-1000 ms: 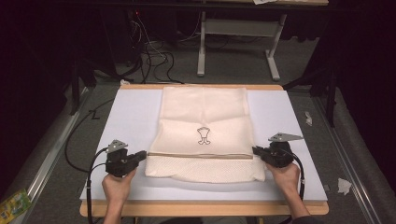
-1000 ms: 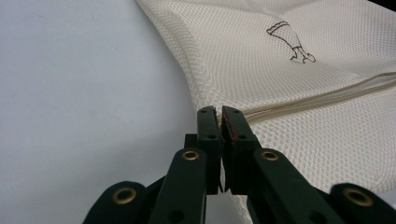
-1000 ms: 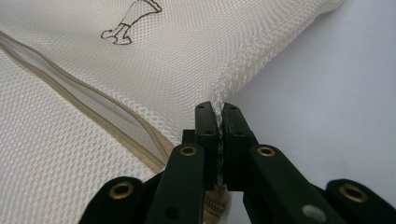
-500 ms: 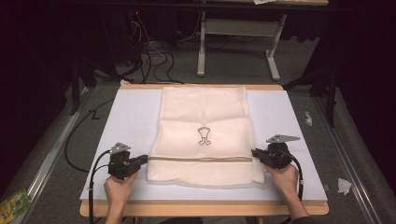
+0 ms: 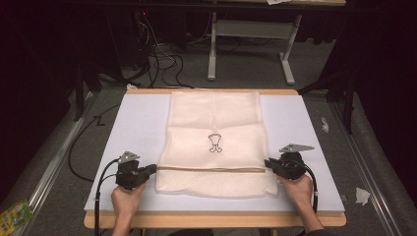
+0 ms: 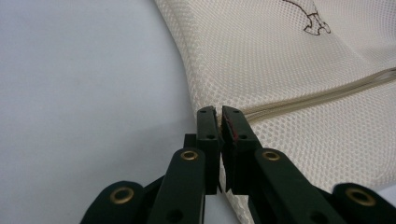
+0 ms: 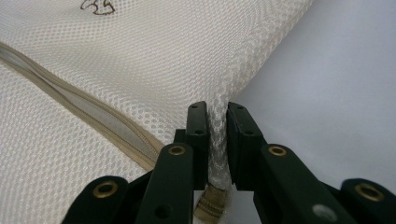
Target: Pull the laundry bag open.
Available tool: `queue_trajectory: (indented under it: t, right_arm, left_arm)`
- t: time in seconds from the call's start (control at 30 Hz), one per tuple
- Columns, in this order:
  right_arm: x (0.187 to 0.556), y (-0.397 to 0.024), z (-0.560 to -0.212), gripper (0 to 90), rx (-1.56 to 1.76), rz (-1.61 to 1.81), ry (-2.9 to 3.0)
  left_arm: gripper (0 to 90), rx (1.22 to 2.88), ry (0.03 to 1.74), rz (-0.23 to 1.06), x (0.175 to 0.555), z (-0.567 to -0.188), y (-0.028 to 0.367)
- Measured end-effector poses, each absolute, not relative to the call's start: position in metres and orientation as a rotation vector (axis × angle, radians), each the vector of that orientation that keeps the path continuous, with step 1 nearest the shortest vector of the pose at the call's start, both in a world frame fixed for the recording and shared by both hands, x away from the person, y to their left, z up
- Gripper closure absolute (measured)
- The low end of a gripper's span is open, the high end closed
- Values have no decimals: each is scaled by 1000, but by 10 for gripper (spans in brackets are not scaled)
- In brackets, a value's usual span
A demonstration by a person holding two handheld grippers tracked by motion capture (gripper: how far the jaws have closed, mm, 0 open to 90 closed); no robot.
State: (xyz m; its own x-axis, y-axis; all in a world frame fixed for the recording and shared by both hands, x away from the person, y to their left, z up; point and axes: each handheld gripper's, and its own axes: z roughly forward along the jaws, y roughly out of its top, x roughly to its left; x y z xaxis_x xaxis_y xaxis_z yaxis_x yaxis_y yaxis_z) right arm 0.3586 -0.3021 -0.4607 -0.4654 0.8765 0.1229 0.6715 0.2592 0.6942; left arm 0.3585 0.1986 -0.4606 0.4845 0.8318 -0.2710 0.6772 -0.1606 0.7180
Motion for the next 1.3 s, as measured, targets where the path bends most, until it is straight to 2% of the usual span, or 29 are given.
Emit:
queue_trajectory:
  t: [0.2, 0.4, 0.53, 0.6, 0.77, 0.97, 1.3]
  right_arm:
    - [358, -302, -464, 769, 1431, 1002, 2250]
    - [356, -302, -462, 658, 1425, 1005, 2217]
    - [354, -302, -459, 592, 1410, 1002, 2198]
    - [351, -302, -457, 574, 1384, 1015, 2179]
    - [343, -306, -448, 562, 1341, 1077, 2131]
    - [336, -314, -439, 555, 1352, 1146, 2073]
    - [326, -336, -421, 549, 1337, 1205, 1980]
  left_arm:
    - [854, 1906, 1255, 248, 358, -462, 197]
    - [799, 1920, 1241, 258, 357, -462, 194]
    - [730, 1906, 1227, 284, 355, -458, 194]
    - [666, 1909, 1215, 314, 354, -456, 194]
    - [578, 1900, 1167, 347, 349, -449, 194]
    - [532, 1866, 1133, 403, 344, -437, 196]
    - [516, 1796, 1135, 453, 339, -424, 215]
